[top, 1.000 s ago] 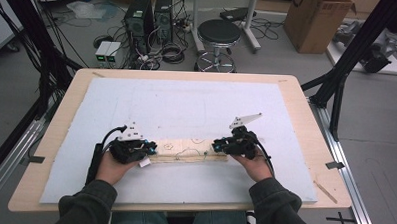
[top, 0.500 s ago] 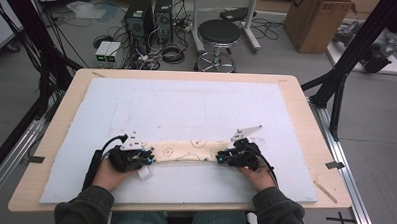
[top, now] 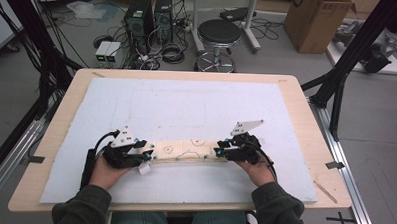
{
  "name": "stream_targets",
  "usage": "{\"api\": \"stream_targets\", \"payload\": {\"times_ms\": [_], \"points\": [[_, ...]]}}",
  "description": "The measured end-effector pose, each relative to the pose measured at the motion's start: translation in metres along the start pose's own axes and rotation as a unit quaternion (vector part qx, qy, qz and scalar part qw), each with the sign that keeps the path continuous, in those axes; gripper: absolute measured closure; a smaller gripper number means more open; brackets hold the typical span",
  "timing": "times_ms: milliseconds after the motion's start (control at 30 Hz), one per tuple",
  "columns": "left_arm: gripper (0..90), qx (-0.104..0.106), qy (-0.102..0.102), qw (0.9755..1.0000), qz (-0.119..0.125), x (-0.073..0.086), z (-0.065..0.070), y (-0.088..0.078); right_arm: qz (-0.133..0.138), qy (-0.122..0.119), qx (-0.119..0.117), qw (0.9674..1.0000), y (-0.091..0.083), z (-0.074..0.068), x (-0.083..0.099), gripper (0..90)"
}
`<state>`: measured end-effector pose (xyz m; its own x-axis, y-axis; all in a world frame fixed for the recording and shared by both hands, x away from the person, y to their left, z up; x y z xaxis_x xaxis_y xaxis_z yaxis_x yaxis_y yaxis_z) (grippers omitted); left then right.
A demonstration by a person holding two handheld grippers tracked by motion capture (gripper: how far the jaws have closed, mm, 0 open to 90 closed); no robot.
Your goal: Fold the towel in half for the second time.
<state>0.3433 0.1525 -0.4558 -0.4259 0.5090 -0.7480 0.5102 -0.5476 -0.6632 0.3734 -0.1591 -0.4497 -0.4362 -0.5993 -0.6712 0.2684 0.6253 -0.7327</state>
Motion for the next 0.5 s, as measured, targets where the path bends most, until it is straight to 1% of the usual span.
{"api": "stream_targets", "payload": {"times_ms": [33,67,133,200,267,300,333,367,400,467,500], "points": [[55.4,0.003,-0.001,1.0,-0.005,0.001,-0.001,0.002,-0.001,-0.001,0.008,1.0,0.002,0.004,-0.002,62.1],[55.3,0.004,0.001,0.9999,-0.012,0.002,-0.001,0.004,-0.002,0.001,0.011,0.9999,0.003,0.008,-0.002,61.4],[54.4,0.009,0.001,0.9996,-0.027,0.005,-0.001,0.009,-0.009,0.01,0.005,0.9999,0.008,0.013,-0.001,57.5],[54.3,0.007,0.001,0.9991,-0.042,0.008,-0.001,0.012,-0.029,0.008,0.012,0.9995,0.013,0.015,0.002,54.8],[55.1,0.004,0.0,0.9987,-0.051,0.01,-0.003,0.014,-0.036,0.002,0.019,0.9992,0.015,0.015,0.006,52.8],[55.5,0.005,-0.004,0.9987,-0.051,0.011,-0.004,0.015,-0.041,0.001,0.024,0.9989,0.016,0.015,0.008,52.5],[55.7,0.006,-0.004,0.9987,-0.051,0.011,-0.004,0.015,-0.044,0.001,0.023,0.9988,0.016,0.016,0.011,52.4],[55.8,0.006,-0.003,0.9986,-0.052,0.012,-0.004,0.015,-0.042,0.006,0.021,0.9989,0.016,0.016,0.013,52.2],[55.9,0.006,-0.006,0.9986,-0.052,0.012,-0.004,0.016,-0.042,0.009,0.019,0.9989,0.016,0.016,0.016,52.1],[55.7,0.005,-0.003,0.9985,-0.055,0.012,-0.005,0.016,-0.036,0.012,0.016,0.9991,0.014,0.016,0.019,51.9],[55.7,0.005,-0.006,0.9984,-0.055,0.013,-0.005,0.016,-0.033,0.008,0.017,0.9993,0.014,0.016,0.02,51.8]]}}
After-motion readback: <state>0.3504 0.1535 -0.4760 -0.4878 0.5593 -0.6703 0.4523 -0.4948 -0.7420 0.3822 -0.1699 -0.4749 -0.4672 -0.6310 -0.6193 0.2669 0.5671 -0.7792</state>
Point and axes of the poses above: each handheld gripper's, and its own axes: y roughly forward along the jaws, x roughly out of its underside, z roughly to its right, the point moved 6 cm from there along y, roughly forward along the jaws, and after that the axes turned 7 degrees about -z, right-handed, at the moved point
